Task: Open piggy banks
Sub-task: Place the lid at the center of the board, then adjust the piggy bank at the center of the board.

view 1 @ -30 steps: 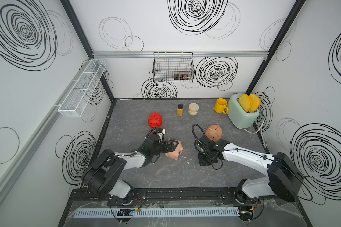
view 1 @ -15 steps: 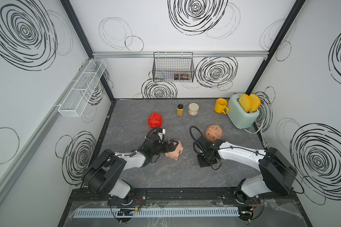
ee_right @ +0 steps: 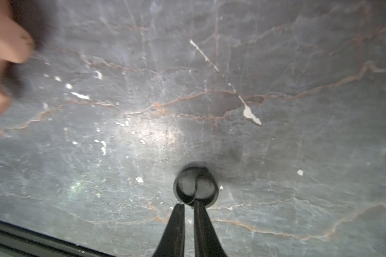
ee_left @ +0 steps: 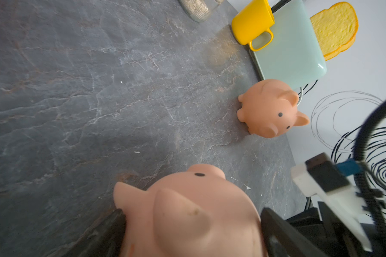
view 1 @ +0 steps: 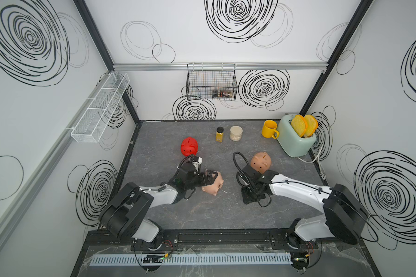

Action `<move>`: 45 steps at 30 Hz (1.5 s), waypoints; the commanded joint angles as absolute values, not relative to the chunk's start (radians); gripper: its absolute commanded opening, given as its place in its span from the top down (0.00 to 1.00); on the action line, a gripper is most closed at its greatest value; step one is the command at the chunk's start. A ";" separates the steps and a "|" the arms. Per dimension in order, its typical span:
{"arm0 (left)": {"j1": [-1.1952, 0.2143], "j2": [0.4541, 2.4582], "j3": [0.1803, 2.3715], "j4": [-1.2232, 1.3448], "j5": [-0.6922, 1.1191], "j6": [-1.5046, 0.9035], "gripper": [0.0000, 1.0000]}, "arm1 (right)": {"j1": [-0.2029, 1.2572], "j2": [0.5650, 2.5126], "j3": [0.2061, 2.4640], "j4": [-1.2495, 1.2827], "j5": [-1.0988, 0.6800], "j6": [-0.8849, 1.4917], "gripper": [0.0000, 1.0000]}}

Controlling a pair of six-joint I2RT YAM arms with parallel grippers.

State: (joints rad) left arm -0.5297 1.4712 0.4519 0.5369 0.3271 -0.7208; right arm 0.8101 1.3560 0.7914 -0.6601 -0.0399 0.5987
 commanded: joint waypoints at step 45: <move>-0.607 0.873 0.299 0.025 0.157 -0.722 0.01 | 0.770 1.596 1.060 -0.171 -0.210 0.572 0.40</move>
State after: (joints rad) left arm -0.5961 0.8753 0.3229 0.0132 0.1761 -0.6941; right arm 0.7639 1.5585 1.0222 -0.1623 -0.2207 0.5720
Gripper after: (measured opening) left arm 0.984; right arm 0.601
